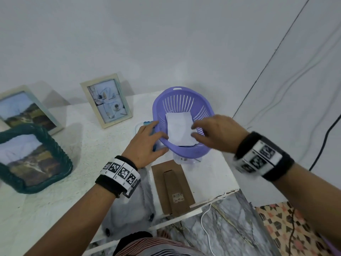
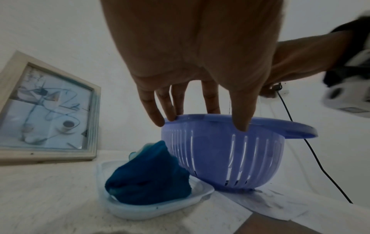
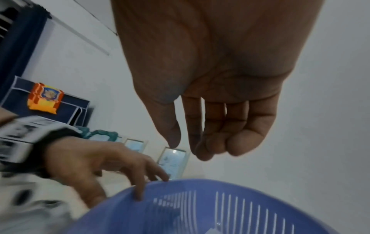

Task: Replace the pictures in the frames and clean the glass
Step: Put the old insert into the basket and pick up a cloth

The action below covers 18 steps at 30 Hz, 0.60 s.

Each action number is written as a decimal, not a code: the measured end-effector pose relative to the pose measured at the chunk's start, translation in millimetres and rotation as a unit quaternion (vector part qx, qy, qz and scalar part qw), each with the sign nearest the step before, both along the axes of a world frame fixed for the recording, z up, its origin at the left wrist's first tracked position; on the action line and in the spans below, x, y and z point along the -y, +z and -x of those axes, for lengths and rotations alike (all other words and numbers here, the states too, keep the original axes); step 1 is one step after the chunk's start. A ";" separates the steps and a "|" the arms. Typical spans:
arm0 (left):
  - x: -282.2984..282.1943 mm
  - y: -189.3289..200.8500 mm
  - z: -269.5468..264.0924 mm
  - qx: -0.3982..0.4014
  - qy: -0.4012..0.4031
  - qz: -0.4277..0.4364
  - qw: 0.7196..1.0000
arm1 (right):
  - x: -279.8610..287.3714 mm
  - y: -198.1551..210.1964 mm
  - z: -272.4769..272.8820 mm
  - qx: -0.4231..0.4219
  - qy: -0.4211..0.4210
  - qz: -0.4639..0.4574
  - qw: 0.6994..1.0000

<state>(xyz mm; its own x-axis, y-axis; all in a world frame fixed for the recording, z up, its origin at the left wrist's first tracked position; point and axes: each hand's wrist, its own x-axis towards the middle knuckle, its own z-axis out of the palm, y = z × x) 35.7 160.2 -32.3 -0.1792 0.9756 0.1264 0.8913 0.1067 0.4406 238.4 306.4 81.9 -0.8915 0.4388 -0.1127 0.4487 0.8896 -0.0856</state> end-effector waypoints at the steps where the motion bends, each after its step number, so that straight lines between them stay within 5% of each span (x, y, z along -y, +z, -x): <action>1: 0.1 0.3 0.7 0.000 -0.002 0.001 1.000 | -12.3 1.1 15.5 -0.001 0.000 -0.010 1.000; 10: 0.0 -1.3 0.0 0.005 -0.016 -0.029 0.999 | -83.5 -51.6 152.3 0.183 0.019 -0.036 0.982; 18: -1.7 -7.5 3.1 -0.004 -0.020 -0.050 0.999 | -75.6 -63.5 160.6 0.254 0.023 -0.093 0.962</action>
<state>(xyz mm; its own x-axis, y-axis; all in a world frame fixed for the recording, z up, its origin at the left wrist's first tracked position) 32.5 161.9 -39.8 -0.1399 0.9644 0.2245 0.8973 0.0276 0.4405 77.8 382.0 18.4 -0.7610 0.4547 -0.4628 0.3503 0.8884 0.2968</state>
